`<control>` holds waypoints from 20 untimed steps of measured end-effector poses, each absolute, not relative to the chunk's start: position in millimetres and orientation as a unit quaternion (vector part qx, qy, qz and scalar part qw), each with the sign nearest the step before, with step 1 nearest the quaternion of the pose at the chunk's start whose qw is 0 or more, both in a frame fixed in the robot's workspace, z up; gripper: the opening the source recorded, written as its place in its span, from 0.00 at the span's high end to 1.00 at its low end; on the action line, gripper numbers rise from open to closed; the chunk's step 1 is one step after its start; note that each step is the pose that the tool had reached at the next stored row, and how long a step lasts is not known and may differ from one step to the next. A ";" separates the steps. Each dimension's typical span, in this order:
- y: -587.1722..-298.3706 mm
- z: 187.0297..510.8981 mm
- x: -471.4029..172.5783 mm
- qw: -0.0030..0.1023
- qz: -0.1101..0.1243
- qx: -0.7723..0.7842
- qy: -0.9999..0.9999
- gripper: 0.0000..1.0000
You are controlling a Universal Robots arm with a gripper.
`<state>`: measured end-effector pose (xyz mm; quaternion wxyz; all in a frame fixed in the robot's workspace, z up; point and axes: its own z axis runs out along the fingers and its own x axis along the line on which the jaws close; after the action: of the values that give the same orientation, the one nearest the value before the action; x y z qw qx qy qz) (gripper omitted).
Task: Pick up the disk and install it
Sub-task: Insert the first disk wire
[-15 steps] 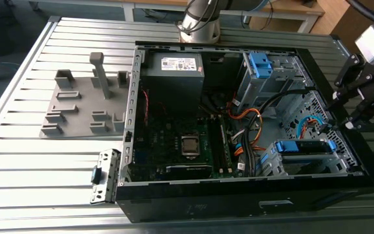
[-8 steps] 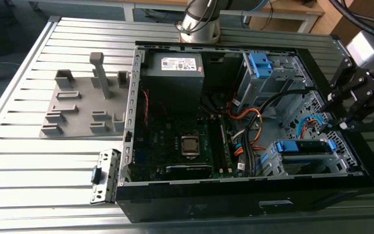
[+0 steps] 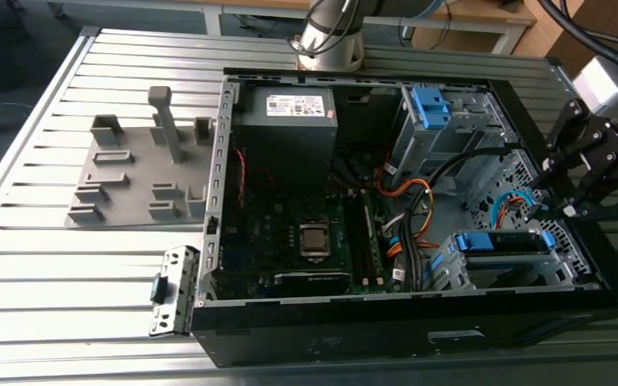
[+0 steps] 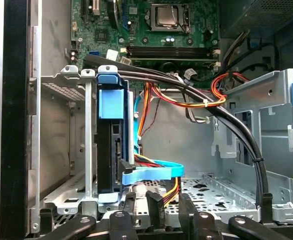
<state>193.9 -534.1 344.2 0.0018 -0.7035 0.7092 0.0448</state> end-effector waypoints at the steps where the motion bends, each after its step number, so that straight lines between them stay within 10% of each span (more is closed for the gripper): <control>1: -534.1 344.2 193.9 0.002 0.045 -0.704 0.709 0.53; 11: -534.1 344.1 194.0 0.002 0.045 -0.704 0.709 0.81; 20: -535.3 344.1 192.8 0.003 0.044 -0.704 0.709 0.81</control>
<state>192.8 -535.3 344.1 0.0025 -0.7036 0.7092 0.0443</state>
